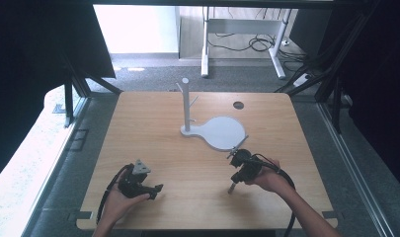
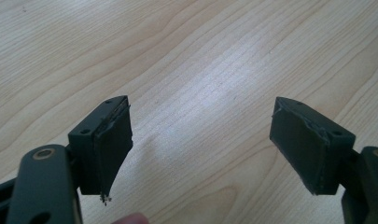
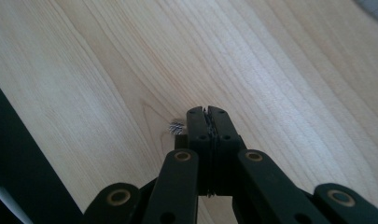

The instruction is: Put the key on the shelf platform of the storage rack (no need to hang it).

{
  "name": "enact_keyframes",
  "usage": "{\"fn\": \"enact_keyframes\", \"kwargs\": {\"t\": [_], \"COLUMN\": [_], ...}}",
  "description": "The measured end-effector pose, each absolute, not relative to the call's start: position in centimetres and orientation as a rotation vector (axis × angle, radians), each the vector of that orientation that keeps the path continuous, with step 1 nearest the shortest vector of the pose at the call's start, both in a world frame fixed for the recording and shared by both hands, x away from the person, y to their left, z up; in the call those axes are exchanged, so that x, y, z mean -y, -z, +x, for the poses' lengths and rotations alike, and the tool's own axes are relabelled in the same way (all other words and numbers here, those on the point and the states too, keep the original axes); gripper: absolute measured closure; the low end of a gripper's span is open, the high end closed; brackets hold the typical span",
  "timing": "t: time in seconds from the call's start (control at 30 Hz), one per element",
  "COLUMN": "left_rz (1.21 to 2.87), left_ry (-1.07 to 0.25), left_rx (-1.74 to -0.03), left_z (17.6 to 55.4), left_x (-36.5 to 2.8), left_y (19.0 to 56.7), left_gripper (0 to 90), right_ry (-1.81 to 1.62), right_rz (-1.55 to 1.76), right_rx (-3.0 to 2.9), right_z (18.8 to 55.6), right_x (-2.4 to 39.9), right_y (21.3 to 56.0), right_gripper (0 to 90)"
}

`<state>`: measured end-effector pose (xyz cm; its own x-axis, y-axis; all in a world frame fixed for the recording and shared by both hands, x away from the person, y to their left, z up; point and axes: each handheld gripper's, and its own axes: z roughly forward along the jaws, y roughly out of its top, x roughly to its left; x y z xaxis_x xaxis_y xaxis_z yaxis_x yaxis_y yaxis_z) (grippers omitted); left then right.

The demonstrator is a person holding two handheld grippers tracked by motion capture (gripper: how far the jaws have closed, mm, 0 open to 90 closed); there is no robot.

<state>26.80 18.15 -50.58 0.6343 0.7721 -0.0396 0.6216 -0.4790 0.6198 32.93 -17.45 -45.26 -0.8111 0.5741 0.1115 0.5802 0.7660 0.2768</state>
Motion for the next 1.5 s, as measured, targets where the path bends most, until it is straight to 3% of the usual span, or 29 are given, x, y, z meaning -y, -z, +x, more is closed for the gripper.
{"fn": "enact_keyframes", "kwargs": {"t": [1.5], "left_rz": [2.235], "left_ry": [-0.337], "left_rx": [-1.097], "left_z": [26.7], "left_x": [-18.2], "left_y": [50.5], "left_gripper": [21.4], "right_ry": [0.54], "right_rz": [-0.974], "right_rx": [3.009], "right_z": [34.8], "right_x": [17.9], "right_y": [39.7], "right_gripper": [89.2]}}
